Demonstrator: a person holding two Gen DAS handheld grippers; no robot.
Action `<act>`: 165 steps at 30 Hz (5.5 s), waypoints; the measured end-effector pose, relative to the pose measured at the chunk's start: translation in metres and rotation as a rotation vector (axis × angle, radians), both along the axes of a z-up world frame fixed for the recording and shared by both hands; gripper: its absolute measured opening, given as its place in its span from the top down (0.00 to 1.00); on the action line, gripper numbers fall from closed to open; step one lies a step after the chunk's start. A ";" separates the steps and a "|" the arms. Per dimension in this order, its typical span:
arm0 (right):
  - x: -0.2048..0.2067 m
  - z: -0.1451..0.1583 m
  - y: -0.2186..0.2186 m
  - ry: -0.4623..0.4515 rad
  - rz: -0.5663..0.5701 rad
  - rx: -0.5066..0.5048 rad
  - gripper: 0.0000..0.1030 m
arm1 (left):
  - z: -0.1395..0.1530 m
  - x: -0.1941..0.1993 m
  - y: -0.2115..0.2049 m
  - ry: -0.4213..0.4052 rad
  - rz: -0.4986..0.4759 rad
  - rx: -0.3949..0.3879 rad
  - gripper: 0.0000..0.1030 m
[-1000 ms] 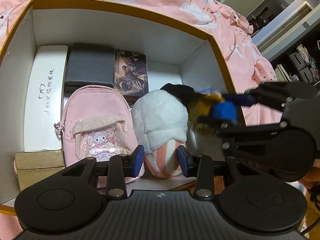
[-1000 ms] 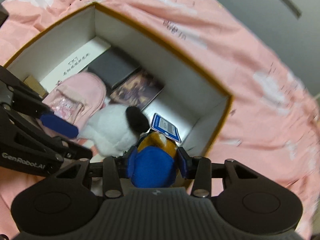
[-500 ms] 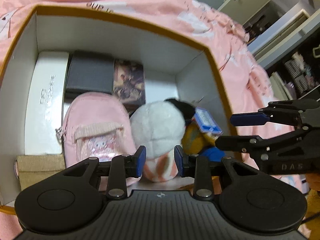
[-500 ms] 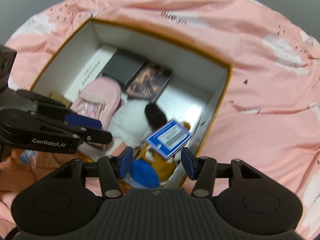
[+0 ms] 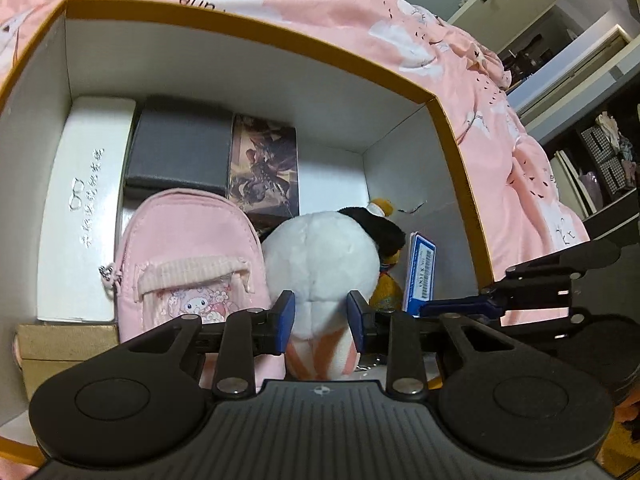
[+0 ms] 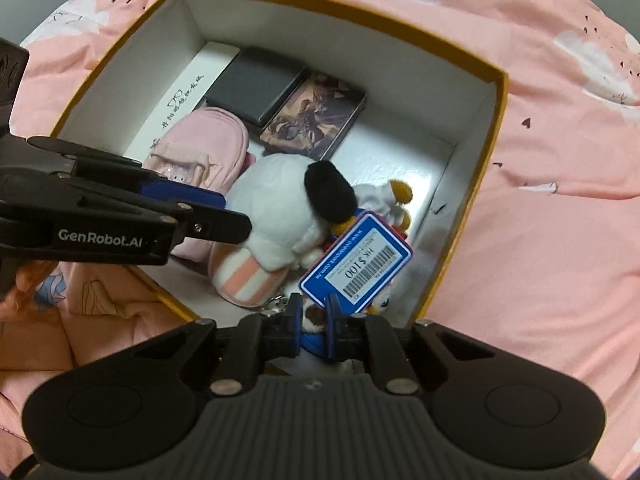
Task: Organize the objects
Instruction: 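Lower the tagged plush into the shoebox and open the right gripper, then move both tools back from the shoebox to the tape measure and fruit, then grasp the yellow tape measure with the left gripper while the right grasps the crocheted orange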
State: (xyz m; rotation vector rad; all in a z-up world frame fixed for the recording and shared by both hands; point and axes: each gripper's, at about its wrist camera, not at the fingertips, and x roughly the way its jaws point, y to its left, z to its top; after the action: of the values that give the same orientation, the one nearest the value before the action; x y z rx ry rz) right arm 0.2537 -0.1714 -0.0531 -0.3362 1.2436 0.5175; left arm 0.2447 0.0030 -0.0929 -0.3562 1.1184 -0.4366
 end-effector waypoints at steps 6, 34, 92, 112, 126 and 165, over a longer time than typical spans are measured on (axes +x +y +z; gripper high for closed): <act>0.001 0.018 0.006 -0.044 0.033 0.017 0.84 | 0.000 0.000 -0.001 0.002 -0.006 0.009 0.65; -0.029 0.035 0.002 -0.185 -0.008 0.077 0.73 | 0.030 -0.035 -0.010 -0.100 -0.025 0.079 0.64; -0.246 -0.024 -0.085 -0.203 -0.409 0.176 0.71 | -0.064 -0.171 -0.066 0.255 -0.227 0.058 0.34; -0.241 -0.029 -0.093 -0.201 -0.437 0.204 0.69 | -0.084 -0.165 -0.090 0.349 -0.199 0.081 0.34; -0.237 -0.021 -0.081 -0.232 -0.384 0.195 0.67 | -0.053 -0.179 -0.056 0.225 -0.109 0.047 0.38; -0.208 -0.060 -0.018 0.007 -0.150 0.154 0.45 | -0.017 -0.169 -0.003 -0.056 -0.110 0.375 0.18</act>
State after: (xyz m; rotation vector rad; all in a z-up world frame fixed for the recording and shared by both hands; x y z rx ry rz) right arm 0.0461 -0.1893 -0.1131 -0.1099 1.2171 0.4820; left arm 0.0758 0.0001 -0.1101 0.0459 1.1411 -0.3218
